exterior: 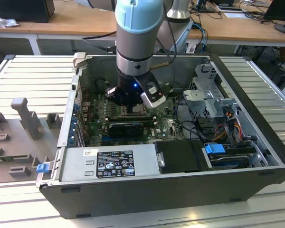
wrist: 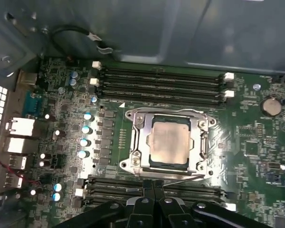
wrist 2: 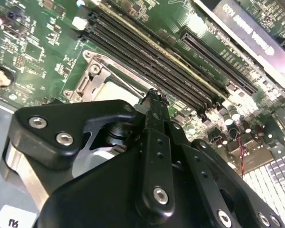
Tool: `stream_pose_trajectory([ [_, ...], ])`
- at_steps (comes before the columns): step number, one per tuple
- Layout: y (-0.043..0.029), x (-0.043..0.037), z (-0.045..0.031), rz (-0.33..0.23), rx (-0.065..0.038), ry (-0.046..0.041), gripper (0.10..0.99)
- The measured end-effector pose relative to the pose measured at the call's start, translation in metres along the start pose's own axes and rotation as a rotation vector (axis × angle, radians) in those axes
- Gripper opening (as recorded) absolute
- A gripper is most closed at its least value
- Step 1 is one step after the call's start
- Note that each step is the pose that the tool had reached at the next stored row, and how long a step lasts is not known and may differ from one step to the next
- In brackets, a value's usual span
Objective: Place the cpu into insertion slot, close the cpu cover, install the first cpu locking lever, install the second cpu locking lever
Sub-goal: 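Install the second cpu locking lever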
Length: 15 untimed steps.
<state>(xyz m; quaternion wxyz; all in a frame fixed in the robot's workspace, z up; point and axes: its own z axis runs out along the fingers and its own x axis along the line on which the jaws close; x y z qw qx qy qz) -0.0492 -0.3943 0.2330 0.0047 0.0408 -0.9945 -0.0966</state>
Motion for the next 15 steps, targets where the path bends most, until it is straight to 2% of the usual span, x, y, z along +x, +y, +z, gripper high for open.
stream_pose_trajectory([
  [3,-0.0014,0.0015,0.0078,-0.003,-0.002,0.0005,0.106],
  [5,-0.0023,0.0106,0.0138,-0.010,-0.006,0.0017,0.106],
  [7,-0.0045,0.0152,0.0170,-0.013,-0.016,0.0013,0.106],
  [8,-0.0059,0.0156,0.0173,-0.013,-0.022,0.0007,0.106],
  [9,-0.0086,0.0164,0.0179,-0.014,-0.033,-0.0002,0.106],
  [10,-0.0105,0.0173,0.0187,-0.014,-0.038,-0.0007,0.106],
  [12,-0.0124,0.0209,0.0206,-0.015,-0.047,-0.0012,0.106],
  [15,-0.0130,0.0227,0.0244,-0.015,-0.049,-0.0014,0.106],
])
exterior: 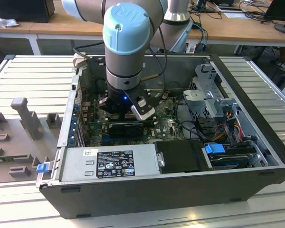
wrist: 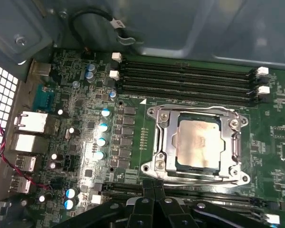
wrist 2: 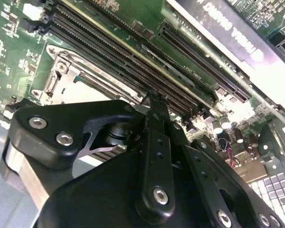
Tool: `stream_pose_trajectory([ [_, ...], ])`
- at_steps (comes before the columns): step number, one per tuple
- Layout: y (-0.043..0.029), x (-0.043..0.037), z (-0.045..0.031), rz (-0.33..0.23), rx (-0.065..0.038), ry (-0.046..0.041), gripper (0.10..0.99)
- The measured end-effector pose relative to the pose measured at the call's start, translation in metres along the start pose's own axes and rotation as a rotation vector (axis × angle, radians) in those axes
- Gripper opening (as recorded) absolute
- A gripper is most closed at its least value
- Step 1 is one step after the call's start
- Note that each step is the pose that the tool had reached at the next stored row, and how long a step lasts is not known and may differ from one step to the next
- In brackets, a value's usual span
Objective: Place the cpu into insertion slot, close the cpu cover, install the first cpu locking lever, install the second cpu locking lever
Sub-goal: 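Install the second cpu locking lever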
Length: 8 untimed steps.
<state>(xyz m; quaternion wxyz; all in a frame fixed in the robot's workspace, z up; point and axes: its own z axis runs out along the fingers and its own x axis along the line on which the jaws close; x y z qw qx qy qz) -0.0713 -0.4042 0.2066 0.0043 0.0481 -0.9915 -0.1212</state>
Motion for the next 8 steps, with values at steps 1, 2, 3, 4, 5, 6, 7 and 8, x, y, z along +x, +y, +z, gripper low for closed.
stream_pose_trajectory([
  [1,-0.0001,0.0003,0.0014,0.000,0.000,-0.0001,0.106],
  [2,0.0003,0.0009,0.0027,0.000,0.000,0.0000,0.106],
  [3,0.0012,0.0013,0.0035,0.000,0.000,0.0001,0.106],
  [4,0.0015,0.0017,0.0041,0.000,0.000,-0.0001,0.106],
  [5,0.0018,0.0019,0.0046,0.000,0.000,-0.0001,0.106],
  [6,0.0018,0.0021,0.0052,0.000,0.000,-0.0001,0.106],
  [7,0.0018,0.0023,0.0057,0.000,-0.001,-0.0001,0.106],
  [8,0.0018,0.0027,0.0063,0.000,-0.001,-0.0002,0.106],
])
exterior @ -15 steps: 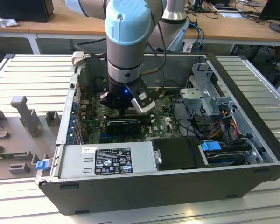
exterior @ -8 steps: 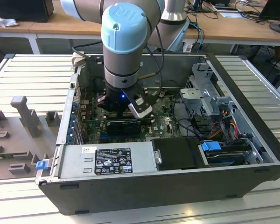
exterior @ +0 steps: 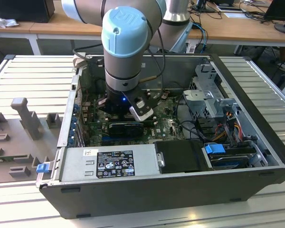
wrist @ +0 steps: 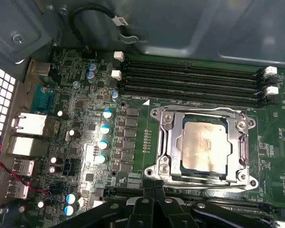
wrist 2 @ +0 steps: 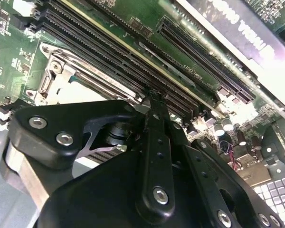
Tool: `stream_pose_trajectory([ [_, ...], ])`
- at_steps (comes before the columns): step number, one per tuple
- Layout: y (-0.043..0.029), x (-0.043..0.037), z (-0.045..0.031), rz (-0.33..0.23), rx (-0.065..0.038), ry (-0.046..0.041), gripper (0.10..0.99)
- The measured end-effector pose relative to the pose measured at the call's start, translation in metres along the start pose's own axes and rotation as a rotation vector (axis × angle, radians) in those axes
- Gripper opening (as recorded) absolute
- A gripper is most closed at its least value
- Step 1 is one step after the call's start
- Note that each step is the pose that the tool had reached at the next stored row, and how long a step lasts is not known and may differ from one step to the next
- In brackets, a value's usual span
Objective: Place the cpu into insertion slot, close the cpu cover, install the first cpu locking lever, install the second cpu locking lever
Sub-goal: 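Install the second cpu locking lever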
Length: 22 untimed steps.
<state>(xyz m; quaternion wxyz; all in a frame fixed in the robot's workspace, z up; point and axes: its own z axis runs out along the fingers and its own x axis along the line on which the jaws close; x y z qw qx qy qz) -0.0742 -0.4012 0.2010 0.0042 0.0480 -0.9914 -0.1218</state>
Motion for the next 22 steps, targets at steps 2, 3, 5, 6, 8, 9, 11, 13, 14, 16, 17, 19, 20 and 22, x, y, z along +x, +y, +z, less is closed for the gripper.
stream_pose_trajectory([
  [2,0.0003,0.0002,0.0006,0.000,-0.001,0.0000,0.106],
  [3,0.0004,0.0003,0.0010,0.000,-0.003,-0.0002,0.106],
  [5,0.0008,0.0003,0.0018,0.000,-0.007,-0.0005,0.106],
  [6,0.0011,0.0003,0.0022,0.000,-0.011,-0.0010,0.106],
  [8,0.0018,0.0002,0.0031,0.000,-0.019,-0.0018,0.106],
  [9,0.0025,0.0004,0.0036,0.000,-0.022,-0.0023,0.106],
  [11,0.0039,0.0005,0.0041,-0.001,-0.027,-0.0026,0.106],
  [13,0.0045,0.0010,0.0051,-0.001,-0.031,-0.0030,0.106],
  [14,0.0046,0.0013,0.0054,-0.001,-0.032,-0.0031,0.106],
  [16,0.0048,0.0021,0.0064,-0.001,-0.036,-0.0034,0.106],
  [17,0.0046,0.0025,0.0072,-0.001,-0.038,-0.0034,0.106],
  [19,0.0055,0.0028,0.0041,-0.001,-0.040,-0.0042,0.106],
  [20,0.0063,0.0029,0.0011,-0.001,-0.040,-0.0042,0.106],
  [22,0.0089,0.0029,-0.0095,-0.001,-0.040,-0.0038,0.106],
])
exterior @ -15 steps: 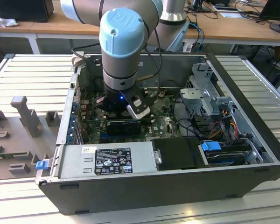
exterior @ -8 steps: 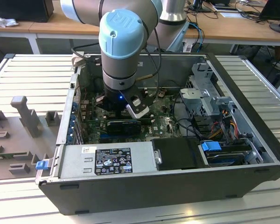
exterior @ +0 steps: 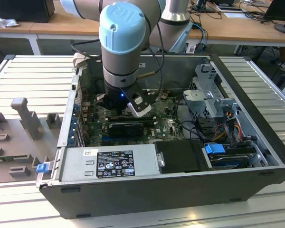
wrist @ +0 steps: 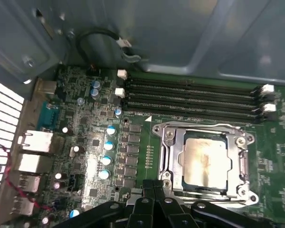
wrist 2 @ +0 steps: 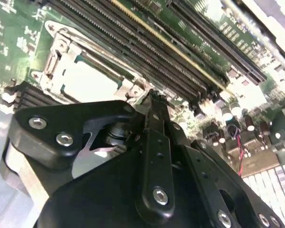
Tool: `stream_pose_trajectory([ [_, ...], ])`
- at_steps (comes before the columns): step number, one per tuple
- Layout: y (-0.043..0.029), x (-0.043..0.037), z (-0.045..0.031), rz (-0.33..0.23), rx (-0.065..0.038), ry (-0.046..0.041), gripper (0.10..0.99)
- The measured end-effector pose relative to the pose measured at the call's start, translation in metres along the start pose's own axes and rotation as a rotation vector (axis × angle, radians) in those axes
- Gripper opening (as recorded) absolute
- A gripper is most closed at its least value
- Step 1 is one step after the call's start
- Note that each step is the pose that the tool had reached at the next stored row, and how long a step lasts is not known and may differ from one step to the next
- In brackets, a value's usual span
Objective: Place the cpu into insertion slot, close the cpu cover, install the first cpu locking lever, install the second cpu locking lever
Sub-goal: 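Install the second cpu locking lever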
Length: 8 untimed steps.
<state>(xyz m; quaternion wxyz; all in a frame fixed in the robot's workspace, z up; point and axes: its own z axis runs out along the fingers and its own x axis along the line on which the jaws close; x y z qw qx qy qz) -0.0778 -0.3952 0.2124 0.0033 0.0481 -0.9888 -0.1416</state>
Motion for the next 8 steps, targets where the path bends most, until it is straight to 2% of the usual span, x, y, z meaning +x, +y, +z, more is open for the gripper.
stream_pose_trajectory([
  [3,0.0026,0.0000,-0.0088,0.000,0.000,0.0001,0.106],
  [6,0.0087,-0.0001,-0.0298,0.000,0.000,0.0002,0.106],
  [8,0.0103,-0.0002,-0.0352,0.000,0.000,-0.0001,0.106],
])
